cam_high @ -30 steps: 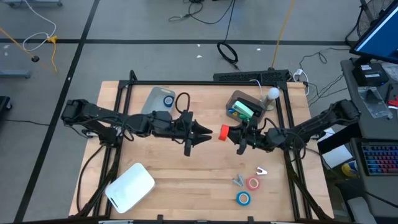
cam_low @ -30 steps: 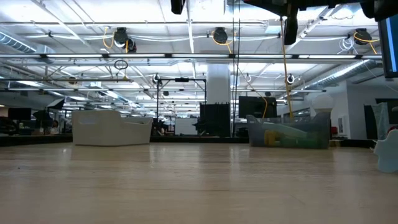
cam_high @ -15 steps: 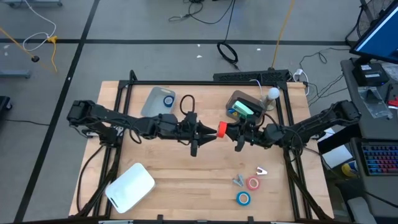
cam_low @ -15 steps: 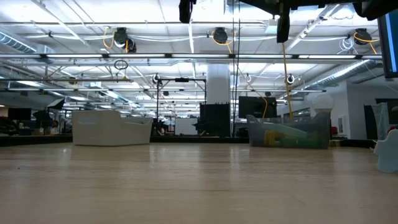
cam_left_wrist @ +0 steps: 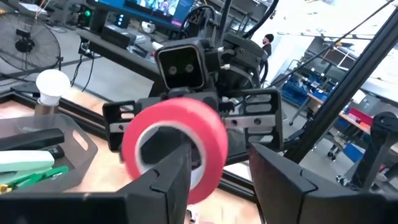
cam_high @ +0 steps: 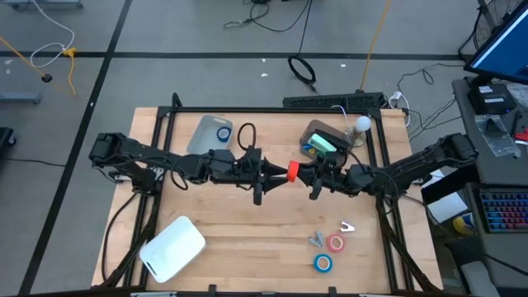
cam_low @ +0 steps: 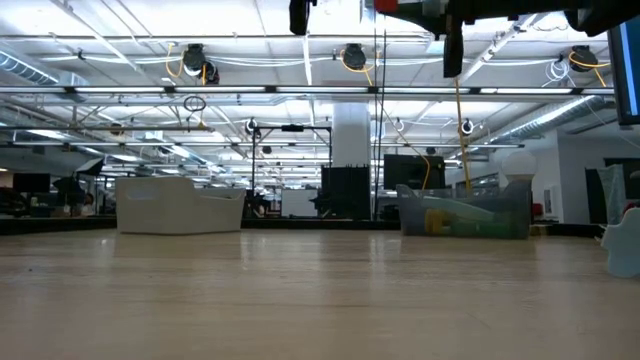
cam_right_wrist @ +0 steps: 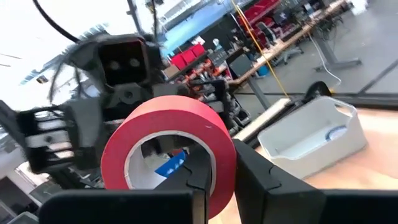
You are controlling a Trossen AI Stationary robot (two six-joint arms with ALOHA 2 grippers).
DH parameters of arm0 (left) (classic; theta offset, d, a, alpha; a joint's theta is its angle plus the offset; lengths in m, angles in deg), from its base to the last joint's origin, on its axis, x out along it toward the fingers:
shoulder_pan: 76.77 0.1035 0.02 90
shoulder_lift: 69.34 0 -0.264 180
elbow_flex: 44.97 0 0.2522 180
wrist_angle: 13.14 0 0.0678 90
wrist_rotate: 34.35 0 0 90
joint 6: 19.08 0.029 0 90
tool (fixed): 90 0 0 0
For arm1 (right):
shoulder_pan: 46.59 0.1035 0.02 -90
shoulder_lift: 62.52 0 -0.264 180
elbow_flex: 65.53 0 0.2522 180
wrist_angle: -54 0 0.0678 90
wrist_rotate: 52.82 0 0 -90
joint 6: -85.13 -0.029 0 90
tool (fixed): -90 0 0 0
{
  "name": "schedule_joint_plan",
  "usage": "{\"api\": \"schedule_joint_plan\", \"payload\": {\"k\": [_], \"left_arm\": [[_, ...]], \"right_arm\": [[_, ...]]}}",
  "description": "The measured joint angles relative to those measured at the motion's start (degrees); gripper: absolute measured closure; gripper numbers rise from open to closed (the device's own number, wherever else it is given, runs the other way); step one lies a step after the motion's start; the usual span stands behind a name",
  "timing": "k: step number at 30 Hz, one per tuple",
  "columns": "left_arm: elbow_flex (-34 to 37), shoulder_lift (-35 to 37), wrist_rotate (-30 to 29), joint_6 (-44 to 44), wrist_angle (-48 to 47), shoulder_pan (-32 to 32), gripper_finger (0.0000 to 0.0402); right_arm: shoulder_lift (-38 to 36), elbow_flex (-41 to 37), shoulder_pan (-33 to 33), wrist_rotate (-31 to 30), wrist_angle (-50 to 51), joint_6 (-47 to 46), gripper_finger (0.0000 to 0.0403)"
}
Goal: Pick and place Stapler, Stapler remover, tape
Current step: Put the orange tape into the gray bin
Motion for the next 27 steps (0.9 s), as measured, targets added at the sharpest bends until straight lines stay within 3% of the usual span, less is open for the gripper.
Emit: {"api": "schedule_joint_plan", "payload": {"k": [14,17,22,27], "left_arm": [[0.02,0.00,1.11,0.11,-2.06,0.00,0.0246],[0.02,0.00,1.12,-0.04,-2.25,0.00,0.0276],[0.02,0.00,2.00,1.07,-2.14,0.26,0.0368],[0.02,0.00,3.32,0.56,-2.18,0.91,0.0368]], "right_arm": [[3.57,2.10,-1.12,2.88,-0.76,-1.57,0.0370],[3.55,2.10,-1.33,2.93,-0.71,-2.10,0.0370],[3.55,2.10,-1.31,3.47,-0.73,-2.07,0.0369],[3.55,2.10,-1.32,3.33,-0.63,-1.66,0.0353]]}}
